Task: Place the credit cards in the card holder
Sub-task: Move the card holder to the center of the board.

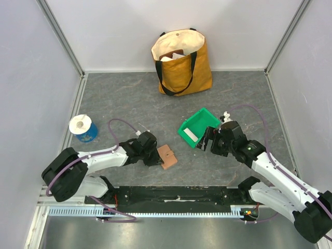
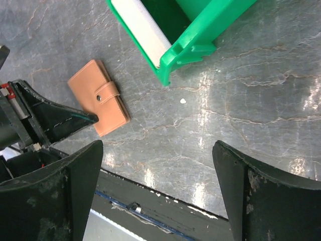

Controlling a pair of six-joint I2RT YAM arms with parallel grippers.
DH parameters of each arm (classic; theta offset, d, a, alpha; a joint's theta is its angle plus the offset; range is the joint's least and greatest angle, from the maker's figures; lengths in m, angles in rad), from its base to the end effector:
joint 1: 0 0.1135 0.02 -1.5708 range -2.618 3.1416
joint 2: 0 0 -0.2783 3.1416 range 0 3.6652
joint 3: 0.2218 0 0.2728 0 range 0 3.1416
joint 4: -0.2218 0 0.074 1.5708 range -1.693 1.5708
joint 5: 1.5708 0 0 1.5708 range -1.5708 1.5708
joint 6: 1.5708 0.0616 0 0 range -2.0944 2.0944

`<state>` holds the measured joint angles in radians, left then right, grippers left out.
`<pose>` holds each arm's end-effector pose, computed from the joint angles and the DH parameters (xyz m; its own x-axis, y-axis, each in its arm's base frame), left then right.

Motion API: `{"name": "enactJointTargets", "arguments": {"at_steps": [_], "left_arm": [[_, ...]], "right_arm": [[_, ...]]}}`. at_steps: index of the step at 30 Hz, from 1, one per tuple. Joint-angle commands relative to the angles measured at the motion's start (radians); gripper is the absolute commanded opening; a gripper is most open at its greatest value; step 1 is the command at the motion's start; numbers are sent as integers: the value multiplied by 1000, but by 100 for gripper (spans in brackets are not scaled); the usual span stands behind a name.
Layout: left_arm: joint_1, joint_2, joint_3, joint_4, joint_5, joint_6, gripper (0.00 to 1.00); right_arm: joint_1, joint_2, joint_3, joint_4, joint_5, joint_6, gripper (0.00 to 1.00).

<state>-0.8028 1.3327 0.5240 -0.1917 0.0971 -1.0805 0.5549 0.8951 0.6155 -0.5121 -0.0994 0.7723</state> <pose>0.1726 -0.1873 0.1190 -0.9390 -0.2916 -0.1823 -0.1616 0.8420 -0.5148 0.1781 0.1176 0.2186 -0.8404 0.2960 -0.4540 0.0040 0.8411 0.5409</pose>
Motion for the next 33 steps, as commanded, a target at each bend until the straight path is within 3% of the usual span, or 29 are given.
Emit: {"name": "enactJointTargets", "arguments": {"at_steps": [1,3,7,12,14,15,22,28,33], "left_arm": [[-50,-9,8,-104,-92,86,13],[-58,-67,10,-111,-88,190,12],[-58,-115,34,-91,134,446,15],[-68,11,135,-213,265,637,22],[-93,58,163,-236,237,636,32],[-93,80,172,-255,225,625,45],[-99,4,119,-226,95,475,76],[-99,-131,-76,-31,84,225,72],[-99,-144,-170,136,108,136,59]], "right_arm": [[5,-47,24,20,-94,-71,95],[5,-70,23,40,-140,-82,93],[7,-68,-2,148,-316,-77,90],[42,-30,-31,176,-338,-110,88],[66,-18,-46,195,-349,-108,88],[85,-13,-49,196,-349,-108,88],[224,53,-56,202,-272,-84,84],[327,163,-128,325,-126,62,70],[428,280,-128,395,21,153,66]]}}
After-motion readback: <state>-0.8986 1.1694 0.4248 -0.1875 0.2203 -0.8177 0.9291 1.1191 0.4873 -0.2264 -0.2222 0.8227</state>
